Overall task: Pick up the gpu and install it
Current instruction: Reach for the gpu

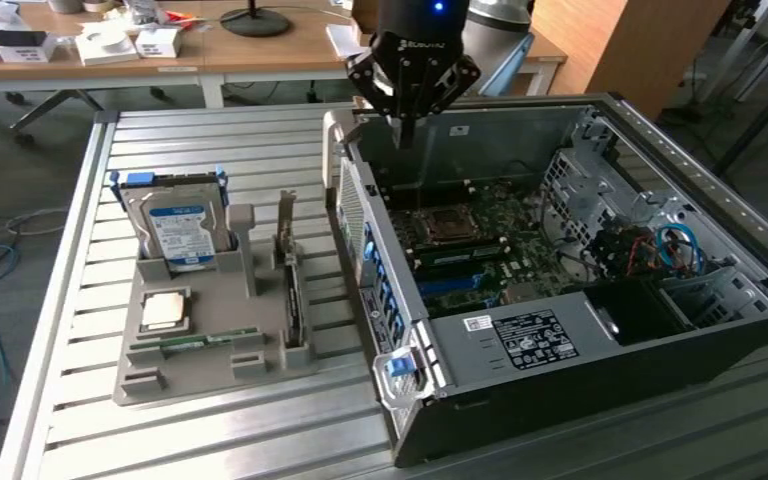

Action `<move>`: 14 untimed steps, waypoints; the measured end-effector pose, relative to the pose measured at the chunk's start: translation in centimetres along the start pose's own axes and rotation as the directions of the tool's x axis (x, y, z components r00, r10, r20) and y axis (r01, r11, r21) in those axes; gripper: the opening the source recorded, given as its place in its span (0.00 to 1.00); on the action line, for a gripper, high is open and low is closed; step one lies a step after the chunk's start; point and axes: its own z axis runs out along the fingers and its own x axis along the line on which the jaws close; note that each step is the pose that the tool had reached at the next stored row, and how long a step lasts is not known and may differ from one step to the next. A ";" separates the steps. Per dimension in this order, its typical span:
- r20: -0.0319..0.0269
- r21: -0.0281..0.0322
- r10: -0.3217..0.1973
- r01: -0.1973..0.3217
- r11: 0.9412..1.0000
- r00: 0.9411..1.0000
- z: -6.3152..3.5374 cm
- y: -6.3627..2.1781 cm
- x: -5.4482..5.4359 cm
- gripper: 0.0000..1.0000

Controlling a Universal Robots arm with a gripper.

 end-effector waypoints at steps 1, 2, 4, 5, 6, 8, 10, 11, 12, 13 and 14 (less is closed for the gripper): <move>0.000 0.000 0.000 0.000 1.000 1.000 0.00 -0.01 0.2 0.11; 0.000 0.000 0.000 0.000 1.000 1.000 0.00 -0.03 0.5 0.11; 0.000 0.000 0.000 0.000 1.000 1.000 -0.01 -0.05 1.0 0.11; 0.000 0.000 0.000 0.000 1.000 1.000 -0.02 -0.06 1.2 0.11; 0.000 0.000 0.000 0.000 1.000 1.000 -0.03 -0.08 1.5 0.11; 0.000 0.000 0.000 0.000 1.000 1.000 -0.04 -0.11 2.1 0.11; 0.000 0.000 0.000 0.000 1.000 1.000 -0.05 -0.13 2.7 0.11; 0.000 0.000 0.000 0.000 1.000 1.000 -0.06 -0.14 3.0 0.11; 0.000 0.000 0.000 0.000 1.000 1.000 -0.06 -0.15 3.3 0.11; 0.000 0.000 0.000 0.000 1.000 1.000 -0.07 -0.16 3.7 0.11; 0.000 0.000 0.000 0.000 1.000 1.000 -0.08 -0.17 3.9 0.11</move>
